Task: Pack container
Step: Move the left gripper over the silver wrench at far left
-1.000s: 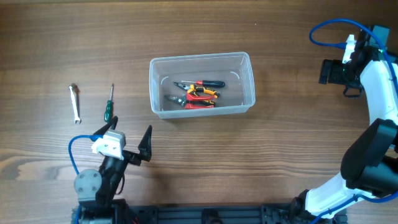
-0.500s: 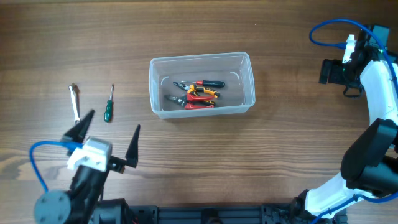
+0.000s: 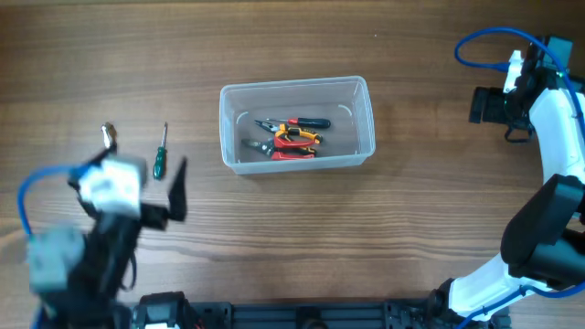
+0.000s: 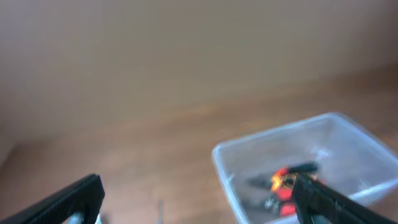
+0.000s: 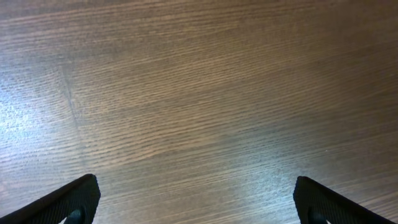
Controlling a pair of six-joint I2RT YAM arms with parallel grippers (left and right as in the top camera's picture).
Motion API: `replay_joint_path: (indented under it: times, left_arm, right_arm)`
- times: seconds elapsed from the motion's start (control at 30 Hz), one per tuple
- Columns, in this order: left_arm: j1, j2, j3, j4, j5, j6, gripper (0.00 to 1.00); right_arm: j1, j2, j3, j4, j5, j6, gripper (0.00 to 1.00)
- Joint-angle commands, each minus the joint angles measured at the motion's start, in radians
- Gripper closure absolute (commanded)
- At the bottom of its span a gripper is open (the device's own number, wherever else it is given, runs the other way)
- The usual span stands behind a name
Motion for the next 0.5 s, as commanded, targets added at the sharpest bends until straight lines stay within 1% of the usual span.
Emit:
replay_joint_path:
  times: [0.0, 0.07, 0.17, 0.27, 0.33, 0.4, 0.47]
  left_arm:
    - [0.005, 0.273, 0.298, -0.227, -0.173, 0.013, 0.00]
    - [0.005, 0.417, 0.445, -0.374, -0.156, 0.013, 0.00]
    - [0.005, 0.600, 0.591, -0.530, -0.099, 0.012, 0.00]
    - [0.005, 0.709, 0.615, -0.608, -0.110, 0.014, 0.00]
    - [0.005, 0.768, 0.615, -0.639, -0.158, 0.013, 0.00]
    - [0.007, 0.840, 0.615, -0.644, -0.261, -0.080, 0.00]
    - [0.024, 0.901, 0.615, -0.646, -0.300, -0.127, 0.00]
  right_arm:
    - [0.000, 0.001, -0.001, 0.003, 0.018, 0.004, 0.00]
    - [0.000, 0.001, -0.001, 0.003, 0.018, 0.004, 0.00]
    - [0.000, 0.001, -0.001, 0.003, 0.018, 0.004, 0.00]
    - [0.000, 0.001, -0.001, 0.003, 0.018, 0.004, 0.00]
    - [0.000, 0.001, -0.001, 0.003, 0.018, 0.004, 0.00]
    - [0.000, 0.001, -0.001, 0.003, 0.018, 0.004, 0.00]
    - [0.000, 0.001, -0.001, 0.003, 0.018, 0.004, 0.00]
